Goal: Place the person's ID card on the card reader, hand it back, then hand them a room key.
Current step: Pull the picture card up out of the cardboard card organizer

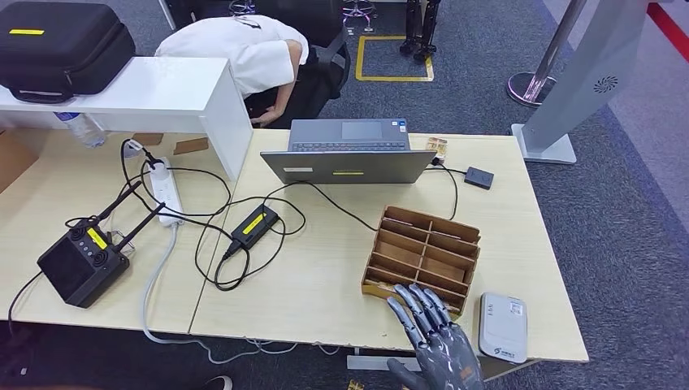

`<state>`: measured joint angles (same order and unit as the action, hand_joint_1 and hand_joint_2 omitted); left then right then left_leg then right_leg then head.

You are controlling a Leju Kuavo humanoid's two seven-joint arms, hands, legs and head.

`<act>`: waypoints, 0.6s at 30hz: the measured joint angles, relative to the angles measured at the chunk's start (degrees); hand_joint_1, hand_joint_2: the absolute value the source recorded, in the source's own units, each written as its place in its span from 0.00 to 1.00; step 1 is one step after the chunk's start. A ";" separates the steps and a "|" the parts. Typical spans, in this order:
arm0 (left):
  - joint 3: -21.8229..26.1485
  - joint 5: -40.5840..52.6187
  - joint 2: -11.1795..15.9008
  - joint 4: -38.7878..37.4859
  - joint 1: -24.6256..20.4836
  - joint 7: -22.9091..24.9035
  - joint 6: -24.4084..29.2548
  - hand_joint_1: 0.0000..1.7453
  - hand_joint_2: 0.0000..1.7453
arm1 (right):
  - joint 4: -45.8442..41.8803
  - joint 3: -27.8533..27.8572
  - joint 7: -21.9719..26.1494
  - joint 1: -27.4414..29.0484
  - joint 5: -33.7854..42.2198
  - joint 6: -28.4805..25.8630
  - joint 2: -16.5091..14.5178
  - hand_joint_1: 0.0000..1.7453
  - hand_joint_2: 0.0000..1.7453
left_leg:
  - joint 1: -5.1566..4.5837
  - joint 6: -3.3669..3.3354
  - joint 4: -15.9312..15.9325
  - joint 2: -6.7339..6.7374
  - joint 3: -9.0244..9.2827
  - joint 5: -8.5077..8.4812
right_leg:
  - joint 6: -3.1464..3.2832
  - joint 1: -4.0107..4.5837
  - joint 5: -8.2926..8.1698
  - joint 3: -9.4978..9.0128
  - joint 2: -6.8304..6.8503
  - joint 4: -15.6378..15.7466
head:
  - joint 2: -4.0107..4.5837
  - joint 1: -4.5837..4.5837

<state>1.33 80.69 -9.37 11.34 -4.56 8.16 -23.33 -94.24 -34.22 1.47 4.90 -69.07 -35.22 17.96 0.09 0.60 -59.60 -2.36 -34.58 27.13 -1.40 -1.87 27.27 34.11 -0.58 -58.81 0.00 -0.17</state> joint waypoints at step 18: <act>0.00 1.96 -0.21 0.00 -0.32 0.20 -0.31 0.00 1.00 | 18.19 0.62 -2.91 -5.76 -1.35 -0.03 -7.69 0.00 1.00 | 0.00 0.01 0.00 -0.01 0.02 -0.01 | 0.00 0.00 0.00 -0.04 0.01 0.00 | 0.00 0.01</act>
<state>1.33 82.65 -9.57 11.34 -4.88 8.36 -23.64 -76.06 -33.60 -1.44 -0.86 -70.42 -35.25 10.27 0.09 0.61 -59.60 -2.37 -34.56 27.12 -1.40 -1.88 27.27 34.07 -0.57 -58.81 0.00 -0.16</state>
